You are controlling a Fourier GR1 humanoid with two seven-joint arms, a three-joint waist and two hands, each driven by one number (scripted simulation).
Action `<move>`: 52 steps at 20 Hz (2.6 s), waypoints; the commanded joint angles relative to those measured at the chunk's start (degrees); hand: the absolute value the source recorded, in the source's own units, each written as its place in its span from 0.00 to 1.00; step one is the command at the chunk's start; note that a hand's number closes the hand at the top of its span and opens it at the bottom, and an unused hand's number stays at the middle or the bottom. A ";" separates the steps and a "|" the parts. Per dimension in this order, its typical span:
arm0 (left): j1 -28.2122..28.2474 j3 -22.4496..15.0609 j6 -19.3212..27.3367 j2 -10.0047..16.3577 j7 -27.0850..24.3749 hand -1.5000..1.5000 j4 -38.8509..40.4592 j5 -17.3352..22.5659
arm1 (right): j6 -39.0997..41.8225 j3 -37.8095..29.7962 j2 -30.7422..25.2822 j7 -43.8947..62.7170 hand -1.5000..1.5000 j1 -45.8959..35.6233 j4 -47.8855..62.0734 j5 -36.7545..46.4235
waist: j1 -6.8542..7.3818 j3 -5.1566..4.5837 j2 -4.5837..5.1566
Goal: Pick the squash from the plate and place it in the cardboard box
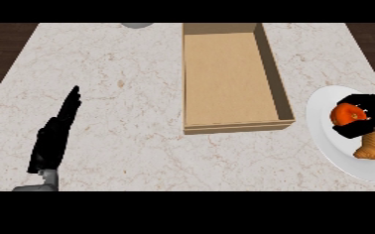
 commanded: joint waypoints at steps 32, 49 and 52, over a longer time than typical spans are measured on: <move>1.68 0.36 -1.62 -1.34 -0.08 0.50 -2.12 -0.92 | -9.73 21.51 18.62 40.86 1.00 14.36 -78.14 25.34 | 0.22 0.02 -0.06; -1.28 1.48 -2.02 -1.82 1.32 0.50 -1.75 -2.14 | -4.83 7.38 25.12 38.79 1.00 -24.69 -41.72 18.83 | 0.69 0.02 0.18; -2.13 1.94 -3.17 -1.79 2.29 0.50 -1.04 -1.23 | -5.70 7.25 26.52 38.68 1.00 -28.45 -34.40 19.93 | 0.49 0.01 0.11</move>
